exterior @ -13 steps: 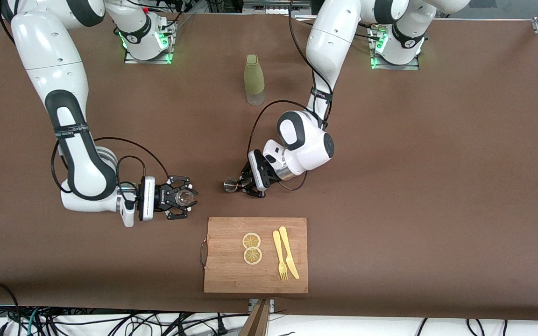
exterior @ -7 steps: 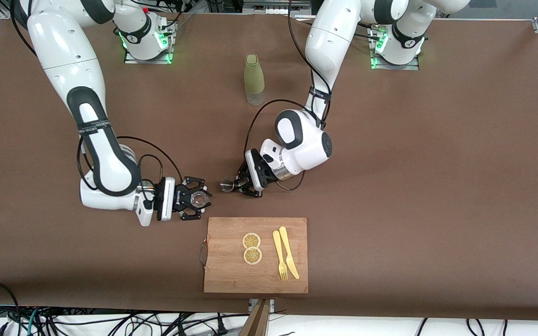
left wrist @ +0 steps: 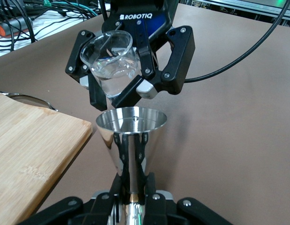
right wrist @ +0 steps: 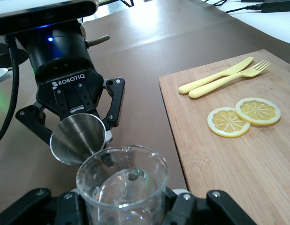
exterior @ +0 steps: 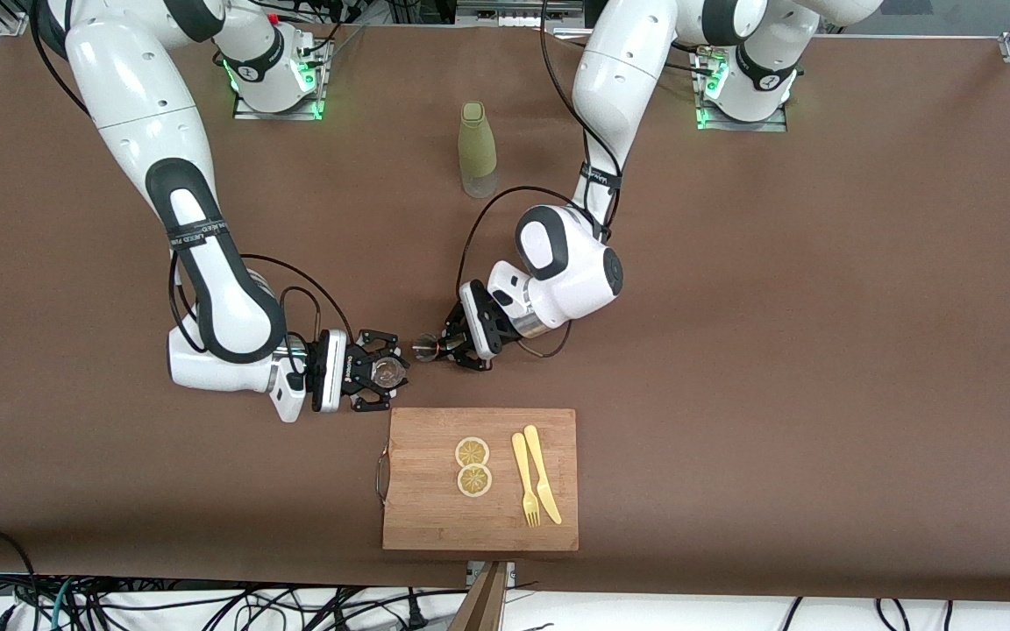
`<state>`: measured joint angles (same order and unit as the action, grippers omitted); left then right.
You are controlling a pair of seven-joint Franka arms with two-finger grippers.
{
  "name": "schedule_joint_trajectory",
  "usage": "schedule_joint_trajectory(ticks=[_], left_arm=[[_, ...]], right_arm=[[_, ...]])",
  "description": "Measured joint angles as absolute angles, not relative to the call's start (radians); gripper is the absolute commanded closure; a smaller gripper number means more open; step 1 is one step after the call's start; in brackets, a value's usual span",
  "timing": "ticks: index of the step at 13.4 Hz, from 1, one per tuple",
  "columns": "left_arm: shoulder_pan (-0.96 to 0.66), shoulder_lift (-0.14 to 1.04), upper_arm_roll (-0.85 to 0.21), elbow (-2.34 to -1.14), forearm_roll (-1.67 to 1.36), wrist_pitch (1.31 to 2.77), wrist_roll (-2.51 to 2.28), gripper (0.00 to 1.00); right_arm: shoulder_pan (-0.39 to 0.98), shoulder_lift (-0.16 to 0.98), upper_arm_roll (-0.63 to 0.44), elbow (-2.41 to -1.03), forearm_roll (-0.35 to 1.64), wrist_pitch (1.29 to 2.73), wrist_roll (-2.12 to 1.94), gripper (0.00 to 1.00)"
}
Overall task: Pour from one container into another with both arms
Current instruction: 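Raise the glass cup with the right gripper above the jigger's rim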
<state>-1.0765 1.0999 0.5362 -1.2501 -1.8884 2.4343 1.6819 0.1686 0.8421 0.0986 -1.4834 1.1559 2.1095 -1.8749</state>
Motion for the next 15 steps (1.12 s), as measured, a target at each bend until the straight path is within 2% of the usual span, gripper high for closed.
schedule_joint_trajectory(ticks=[8,15], left_arm=[[-1.078,1.1,0.537,-1.233,-1.888,2.434,1.65,1.0],[-1.078,1.1,0.539,-1.218,-1.888,2.434,1.625,1.0]], right_arm=[[0.163,0.803,0.098,-1.48,1.037,2.07,-1.825,0.71],[0.163,0.803,0.098,-1.481,1.029,2.064,-1.82,0.71]])
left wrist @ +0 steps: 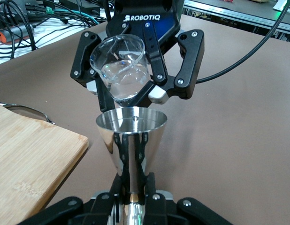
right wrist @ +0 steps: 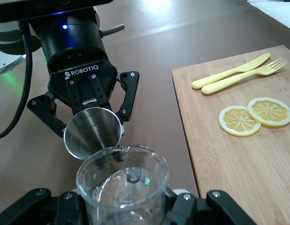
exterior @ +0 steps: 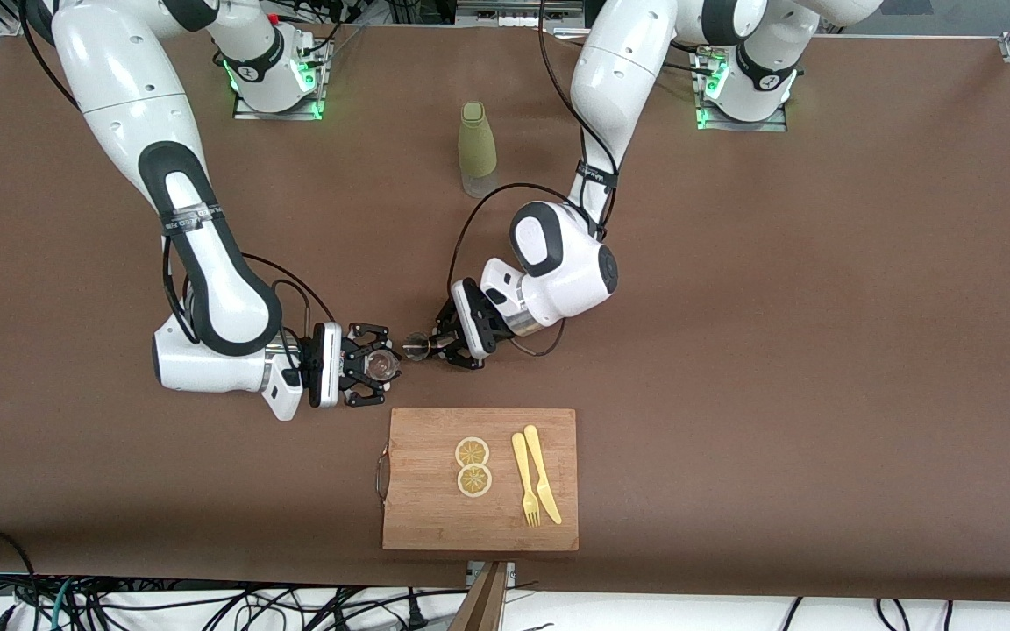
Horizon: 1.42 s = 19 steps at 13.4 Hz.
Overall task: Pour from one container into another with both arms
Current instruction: 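Raise the glass cup with the right gripper above the jigger's rim, then tilt the glass cup with the right gripper, pouring into the jigger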
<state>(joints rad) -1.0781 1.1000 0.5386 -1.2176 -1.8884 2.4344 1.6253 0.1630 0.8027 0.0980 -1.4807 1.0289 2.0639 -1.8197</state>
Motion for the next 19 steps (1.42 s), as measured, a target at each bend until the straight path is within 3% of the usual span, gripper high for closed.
schedule_joint_trajectory(ticks=[19], left_arm=[[-1.078,1.102,0.54,-1.218,-1.888,2.434,1.614,1.0]], right_arm=[[0.169,0.801,0.121,-1.48,0.896,2.016,-1.696,0.71]])
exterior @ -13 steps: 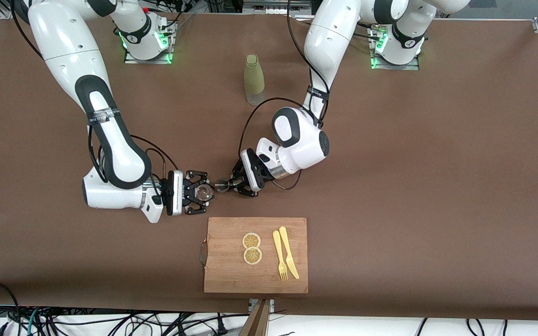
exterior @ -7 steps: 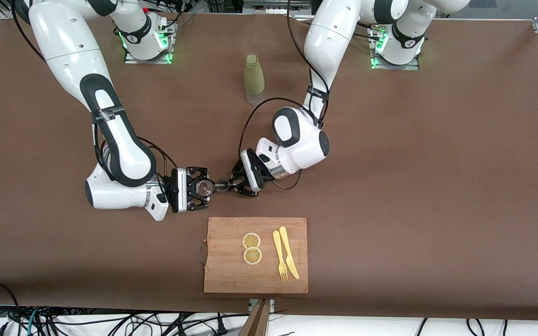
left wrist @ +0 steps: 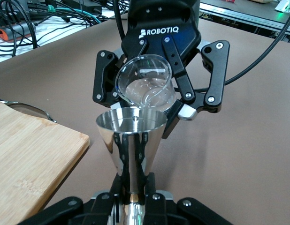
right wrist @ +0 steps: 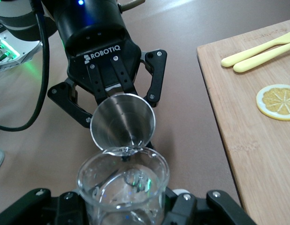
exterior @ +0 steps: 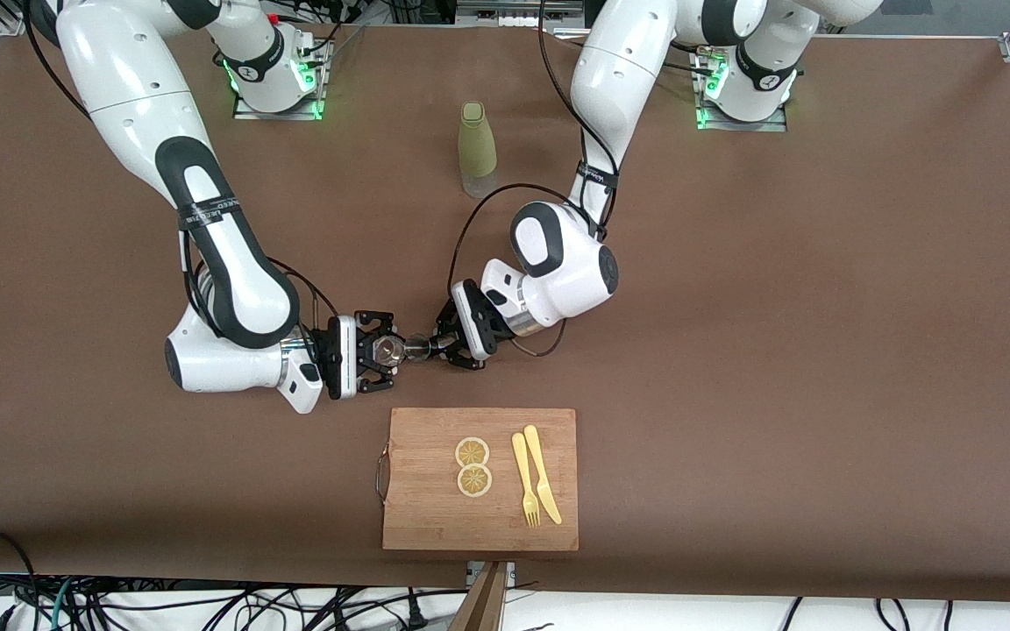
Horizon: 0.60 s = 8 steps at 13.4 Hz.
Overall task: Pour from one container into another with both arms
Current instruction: 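Tilt the glass cup with the right gripper, pouring into the jigger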
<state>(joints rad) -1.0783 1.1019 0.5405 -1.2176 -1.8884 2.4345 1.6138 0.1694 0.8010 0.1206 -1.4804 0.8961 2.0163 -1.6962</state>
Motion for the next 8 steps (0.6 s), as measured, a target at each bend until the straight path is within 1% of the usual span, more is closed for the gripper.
schedule_joint_trajectory(ticks=[8], left_arm=[[-1.078,1.103,0.541,-1.217,-1.888,2.434,1.614,1.0]], right_arm=[[0.17,0.776,0.133,-1.462,0.823,1.999,-1.592,0.71]])
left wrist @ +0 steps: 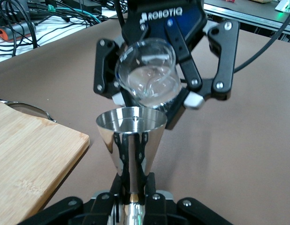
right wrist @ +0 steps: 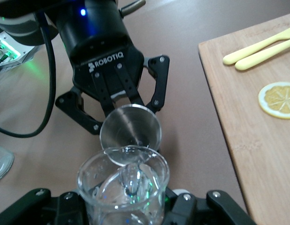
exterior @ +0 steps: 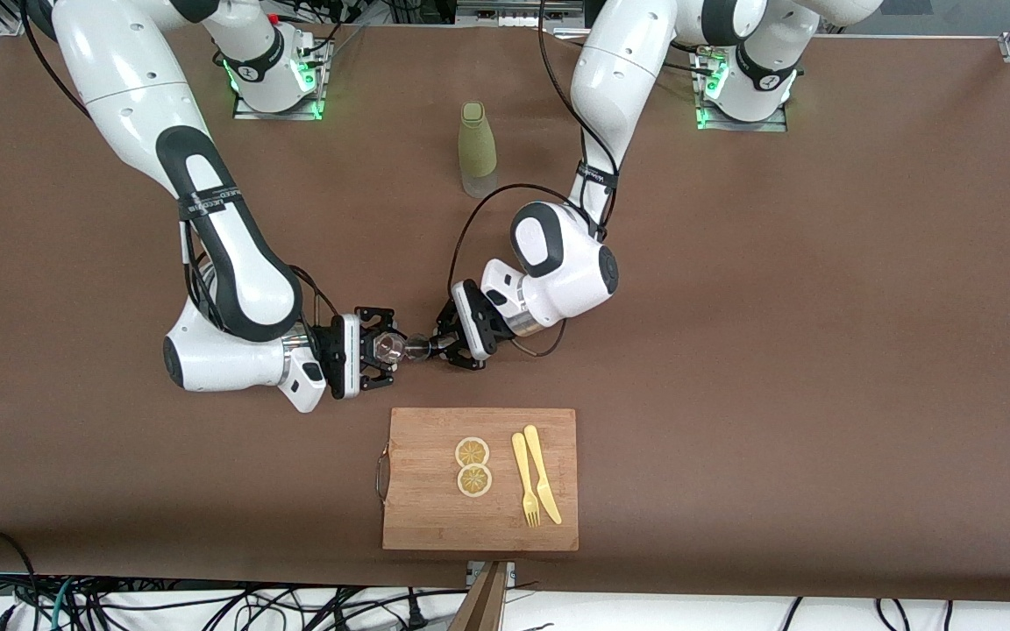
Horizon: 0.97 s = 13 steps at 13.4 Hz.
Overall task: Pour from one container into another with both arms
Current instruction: 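Tilt the glass cup with the right gripper, pouring into the jigger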
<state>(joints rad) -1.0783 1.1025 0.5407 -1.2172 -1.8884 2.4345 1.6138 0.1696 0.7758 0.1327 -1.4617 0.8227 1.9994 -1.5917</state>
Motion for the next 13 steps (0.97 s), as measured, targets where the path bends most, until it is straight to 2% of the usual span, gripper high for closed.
schedule_joint_trajectory(ticks=[13], left_arm=[[-1.078,1.103,0.544,-1.217,-1.888,2.434,1.614,1.0]], right_arm=[[0.17,0.768,0.174,-1.421,0.667,1.996,-1.401,0.71]])
